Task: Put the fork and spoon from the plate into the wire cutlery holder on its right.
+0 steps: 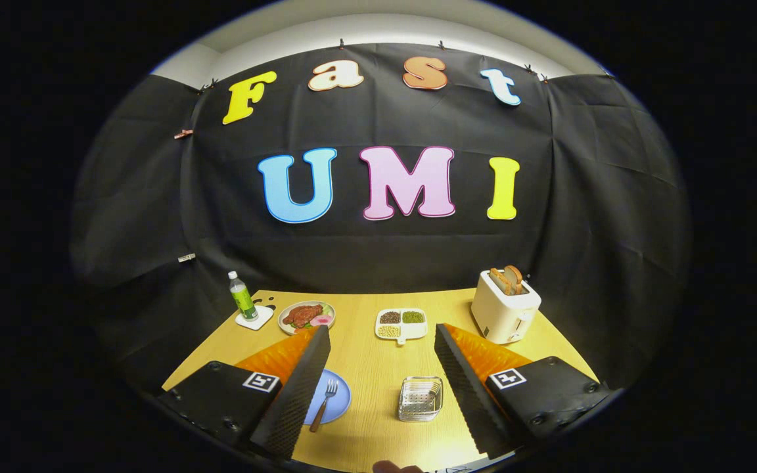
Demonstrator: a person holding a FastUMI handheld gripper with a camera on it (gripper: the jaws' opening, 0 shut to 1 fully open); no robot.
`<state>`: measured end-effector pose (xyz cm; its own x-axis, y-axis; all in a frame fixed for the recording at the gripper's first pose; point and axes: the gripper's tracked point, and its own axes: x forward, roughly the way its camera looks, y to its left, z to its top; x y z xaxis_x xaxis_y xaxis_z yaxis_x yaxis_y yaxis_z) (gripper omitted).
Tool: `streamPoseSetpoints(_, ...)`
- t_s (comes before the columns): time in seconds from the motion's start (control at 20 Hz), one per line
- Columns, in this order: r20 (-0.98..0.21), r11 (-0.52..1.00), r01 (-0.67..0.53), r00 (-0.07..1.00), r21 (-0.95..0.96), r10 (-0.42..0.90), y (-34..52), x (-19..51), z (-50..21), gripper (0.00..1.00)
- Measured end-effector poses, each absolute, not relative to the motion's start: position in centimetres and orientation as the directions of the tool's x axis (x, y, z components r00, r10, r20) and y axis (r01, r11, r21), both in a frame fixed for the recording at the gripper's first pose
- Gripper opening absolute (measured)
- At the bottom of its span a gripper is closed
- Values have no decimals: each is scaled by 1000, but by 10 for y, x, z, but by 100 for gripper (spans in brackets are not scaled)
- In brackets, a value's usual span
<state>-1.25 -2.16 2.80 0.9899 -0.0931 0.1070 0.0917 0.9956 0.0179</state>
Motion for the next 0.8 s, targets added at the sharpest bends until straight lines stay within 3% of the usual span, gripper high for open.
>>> streamPoseSetpoints(0.35, 35, 998, 36, 999, -41, -35, 9, 15, 4, 99)
streamPoseSetpoints(0.8, -220, 991, -88, 973, -103, 63, 68, 77, -87, 100)
